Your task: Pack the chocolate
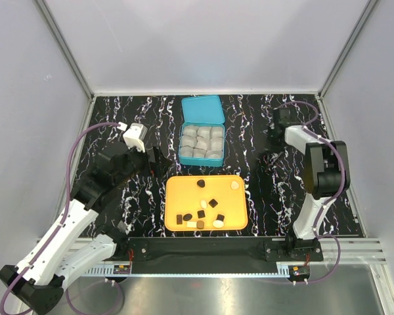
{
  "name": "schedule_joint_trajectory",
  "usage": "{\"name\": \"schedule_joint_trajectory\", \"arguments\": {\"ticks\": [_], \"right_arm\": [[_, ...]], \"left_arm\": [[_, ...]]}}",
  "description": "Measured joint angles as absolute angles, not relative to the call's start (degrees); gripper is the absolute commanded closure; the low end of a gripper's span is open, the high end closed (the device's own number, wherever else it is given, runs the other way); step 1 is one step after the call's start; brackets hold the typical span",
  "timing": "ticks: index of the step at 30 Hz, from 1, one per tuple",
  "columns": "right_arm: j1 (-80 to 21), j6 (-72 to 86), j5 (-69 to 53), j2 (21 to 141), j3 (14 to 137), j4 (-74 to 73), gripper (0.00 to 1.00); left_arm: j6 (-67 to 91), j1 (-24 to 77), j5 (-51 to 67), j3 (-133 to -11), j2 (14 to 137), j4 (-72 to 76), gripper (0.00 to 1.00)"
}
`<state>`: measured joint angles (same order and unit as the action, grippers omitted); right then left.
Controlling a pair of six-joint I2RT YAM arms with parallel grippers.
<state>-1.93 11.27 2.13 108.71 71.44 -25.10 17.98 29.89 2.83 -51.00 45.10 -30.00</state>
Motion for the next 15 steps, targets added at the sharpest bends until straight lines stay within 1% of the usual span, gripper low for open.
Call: {"name": "schedule_joint_trajectory", "arguments": {"ticks": [7, 11, 15], "right_arm": [[-15.00, 10.09, 1.78, 105.49, 68.86, -26.65, 1.00], [-15.94, 10.50, 1.89, 102.72, 65.54, -27.73, 0.98], [-15.35, 11.38, 2.33, 100.47, 63.26, -29.02, 0.90]], "left_arm": [[17.98, 29.89, 2.83, -50.98, 45.12, -30.02, 0.01], [17.98, 29.89, 2.83, -50.98, 45.10, -30.00, 0.01], [17.98, 29.89, 2.85, -50.98, 45.10, -30.00, 0.01]]}}
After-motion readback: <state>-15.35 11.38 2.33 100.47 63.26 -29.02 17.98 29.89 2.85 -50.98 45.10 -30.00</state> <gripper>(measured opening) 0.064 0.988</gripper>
